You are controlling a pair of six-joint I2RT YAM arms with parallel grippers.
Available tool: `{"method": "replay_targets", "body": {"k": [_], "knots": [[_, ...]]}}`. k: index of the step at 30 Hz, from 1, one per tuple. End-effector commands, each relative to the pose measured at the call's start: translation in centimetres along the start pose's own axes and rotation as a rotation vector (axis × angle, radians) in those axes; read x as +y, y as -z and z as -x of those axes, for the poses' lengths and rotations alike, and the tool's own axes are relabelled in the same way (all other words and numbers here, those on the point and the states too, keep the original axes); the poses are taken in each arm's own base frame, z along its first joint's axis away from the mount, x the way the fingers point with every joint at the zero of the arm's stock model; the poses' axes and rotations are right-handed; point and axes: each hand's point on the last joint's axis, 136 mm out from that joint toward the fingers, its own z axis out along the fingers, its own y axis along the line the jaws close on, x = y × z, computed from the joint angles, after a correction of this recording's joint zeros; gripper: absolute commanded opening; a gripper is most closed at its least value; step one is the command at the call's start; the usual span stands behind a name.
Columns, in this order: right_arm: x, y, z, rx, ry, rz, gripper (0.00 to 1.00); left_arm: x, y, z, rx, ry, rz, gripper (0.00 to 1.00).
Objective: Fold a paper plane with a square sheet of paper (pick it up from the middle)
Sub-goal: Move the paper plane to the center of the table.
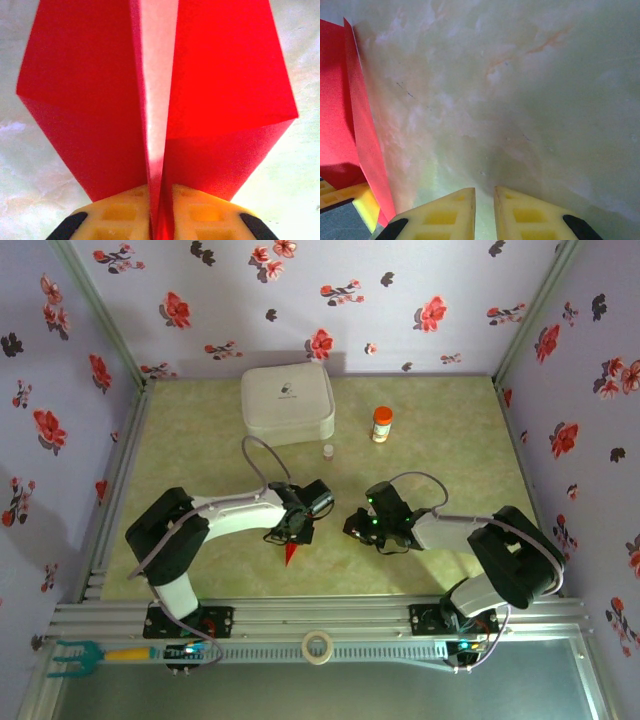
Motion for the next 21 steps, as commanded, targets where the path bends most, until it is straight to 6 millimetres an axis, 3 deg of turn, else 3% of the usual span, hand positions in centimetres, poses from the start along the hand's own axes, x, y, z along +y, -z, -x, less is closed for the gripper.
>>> {"method": "replay_targets", "body": {"k": [1,14,21], "knots": [[-0.11,-0.2,-0.21,0.005,0.006,-0.009,0.18,-0.29,-0.52,-0.25,0.014,0.003,0.006,0.18],[-0.23,-0.26,-0.26,0.007,0.006,-0.012,0.18,0.31,-1.04,-0.23,0.012,0.02,0.009,0.23],[-0.23,-0.28,-0.28,0.007,0.005,-0.009,0.18,0.34,-1.09,0.07,0.009,0.063,-0.044,0.32]]}}
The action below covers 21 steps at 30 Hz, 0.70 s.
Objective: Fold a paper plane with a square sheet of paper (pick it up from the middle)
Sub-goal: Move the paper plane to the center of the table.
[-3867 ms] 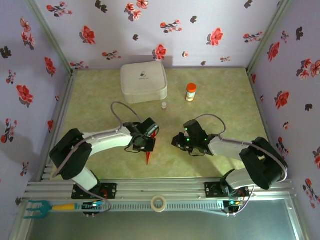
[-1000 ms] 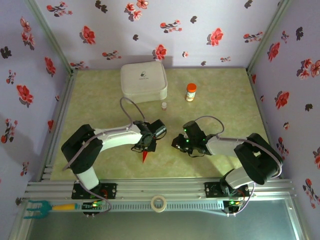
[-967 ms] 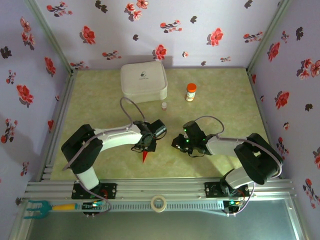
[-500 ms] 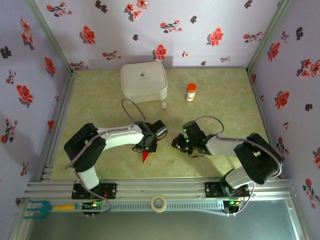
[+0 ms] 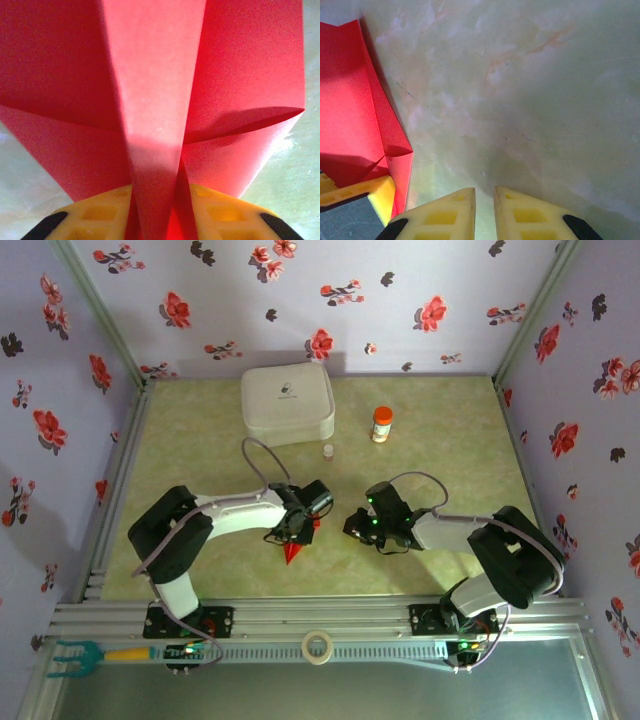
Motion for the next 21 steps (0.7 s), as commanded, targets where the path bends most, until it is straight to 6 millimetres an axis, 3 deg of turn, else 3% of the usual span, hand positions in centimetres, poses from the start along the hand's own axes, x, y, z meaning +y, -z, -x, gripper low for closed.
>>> {"method": "replay_targets", "body": {"k": [1,11,21], "knots": [[-0.2,-0.3,-0.2,0.005,0.006,-0.008,0.18,0.4,-0.2,-0.1,0.007,0.044,-0.029,0.33],[0.0,0.3,-0.3,-0.002,0.018,-0.003,0.19,-0.1,-1.2,-0.2,0.027,0.117,-0.081,0.41],[0.1,2.4,-0.3,-0.033,0.058,-0.019,0.19,-1.0,-1.0,0.5,0.014,0.233,-0.077,0.44]]}}
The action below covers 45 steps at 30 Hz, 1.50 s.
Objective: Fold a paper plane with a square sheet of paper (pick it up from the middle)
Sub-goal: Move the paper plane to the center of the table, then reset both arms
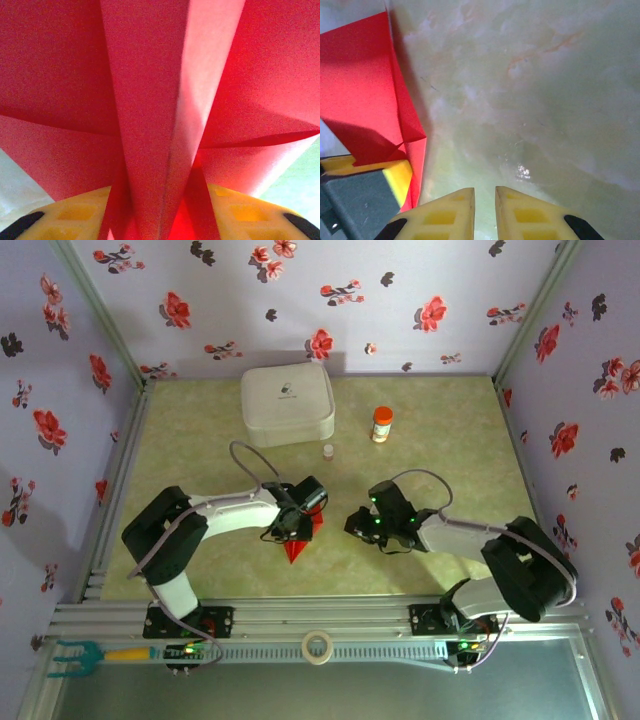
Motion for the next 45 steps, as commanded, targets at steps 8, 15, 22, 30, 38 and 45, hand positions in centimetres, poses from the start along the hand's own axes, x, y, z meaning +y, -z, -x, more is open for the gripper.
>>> {"method": "replay_targets", "body": {"k": [8,15,22,30,38,45], "knots": [[-1.1,1.8,-0.6,-0.019,0.038,-0.029,0.2,-2.4,-0.9,0.2,0.001,0.102,-0.015,0.46],[-1.5,2.7,-0.5,-0.035,0.042,-0.027,0.21,-3.4,0.1,0.8,-0.025,0.085,0.002,0.47],[-2.0,3.4,0.0,-0.06,0.028,-0.032,0.22,-3.5,2.4,2.2,-0.092,0.1,-0.002,0.53],[-2.5,4.6,1.2,-0.108,0.022,-0.059,0.22,-3.6,5.7,3.2,-0.175,0.092,-0.046,0.58],[-2.7,7.6,3.7,-0.225,0.051,-0.129,0.25,-1.9,9.5,4.8,-0.33,0.081,-0.072,0.6],[-2.5,11.5,6.6,-0.403,0.123,-0.199,0.3,1.4,11.4,5.6,-0.435,0.101,-0.125,0.54]]}}
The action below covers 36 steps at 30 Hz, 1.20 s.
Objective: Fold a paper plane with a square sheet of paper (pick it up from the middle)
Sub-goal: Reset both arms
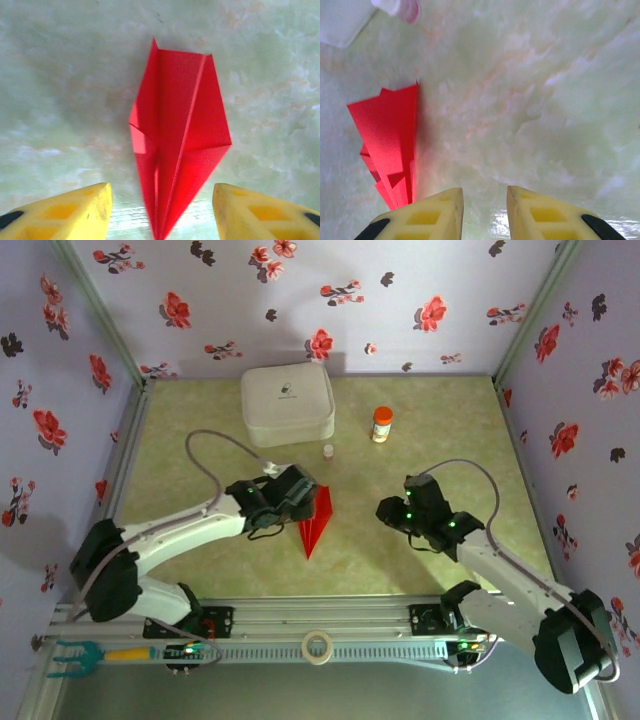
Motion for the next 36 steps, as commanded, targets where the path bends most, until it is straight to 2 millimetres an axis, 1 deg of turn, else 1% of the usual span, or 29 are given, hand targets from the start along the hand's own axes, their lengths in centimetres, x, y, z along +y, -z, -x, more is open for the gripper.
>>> {"method": "replay_targets", "body": {"k": [1,2,4,7,10,11,12,13,14,16,18,19,21,23,25,27,29,31,32,33,34,36], "knots": [[-1.1,1.3,1.9,-0.094,0.055,-0.08,0.32,2.0,0.6,1.4,-0.083,-0.011,0.004,0.54],[-1.0,1.5,2.2,-0.109,0.057,-0.08,0.34,2.5,0.8,1.5,-0.093,-0.007,-0.003,0.53],[-0.8,1.6,2.5,-0.125,0.06,-0.07,0.34,3.5,1.0,1.7,-0.116,-0.005,-0.016,0.52],[-1.1,1.9,3.4,-0.159,0.08,-0.103,0.38,5.0,1.4,2.3,-0.166,-0.024,-0.025,0.53],[-2.3,3.4,5.6,-0.255,0.125,-0.225,0.44,7.6,2.8,3.5,-0.255,-0.069,0.03,0.69],[-2.6,4.0,6.6,-0.3,0.153,-0.268,0.49,8.7,3.5,4.1,-0.303,-0.083,0.067,0.76],[-2.9,4.7,7.7,-0.349,0.182,-0.313,0.54,9.4,4.3,4.7,-0.352,-0.098,0.077,0.84],[-3.2,5.3,8.6,-0.39,0.208,-0.355,0.58,9.7,4.7,5.1,-0.39,-0.124,0.07,0.88],[-3.4,5.8,9.5,-0.427,0.232,-0.394,0.62,10.2,5.2,5.4,-0.428,-0.145,0.07,0.92],[-3.7,6.4,10.9,-0.479,0.279,-0.453,0.69,12.0,6.3,6.3,-0.482,-0.123,0.102,0.96],[-4.1,6.4,12.1,-0.516,0.347,-0.507,0.71,13.4,7.3,7.2,-0.519,-0.1,0.115,1.0],[-4.3,6.3,12.6,-0.529,0.368,-0.536,0.73,14.3,7.4,7.5,-0.532,-0.085,0.136,1.0],[-5.2,5.7,13.6,-0.549,0.404,-0.592,0.79,16.7,7.3,8.1,-0.534,-0.011,0.195,1.0],[-6.4,4.8,14.5,-0.562,0.453,-0.668,0.79,18.6,6.7,8.6,-0.483,0.043,0.227,1.0],[-7.8,4.2,15.5,-0.576,0.487,-0.751,0.81,20.8,6.0,9.3,-0.445,0.095,0.3,1.0],[-8.8,3.0,16.2,-0.567,0.513,-0.774,0.82,22.0,5.5,10.2,-0.428,0.099,0.333,1.0],[-10.1,1.6,17.0,-0.563,0.49,-0.756,0.83,22.9,4.5,11.1,-0.444,0.071,0.364,1.0],[-10.7,0.0,17.5,-0.57,0.486,-0.686,0.83,23.2,3.3,11.8,-0.476,0.012,0.383,1.0],[-11.1,-0.6,17.9,-0.595,0.469,-0.643,0.83,23.7,3.0,12.2,-0.493,-0.006,0.419,1.0],[-11.2,-1.4,18.1,-0.606,0.476,-0.596,0.83,24.4,2.9,12.7,-0.517,-0.016,0.462,1.0],[-10.9,-1.7,18.5,-0.624,0.487,-0.558,0.83,24.8,2.7,13.0,-0.537,-0.042,0.49,1.0],[-10.5,-2.3,18.8,-0.604,0.54,-0.528,0.84,25.2,1.9,13.8,-0.58,-0.102,0.502,1.0]]}}
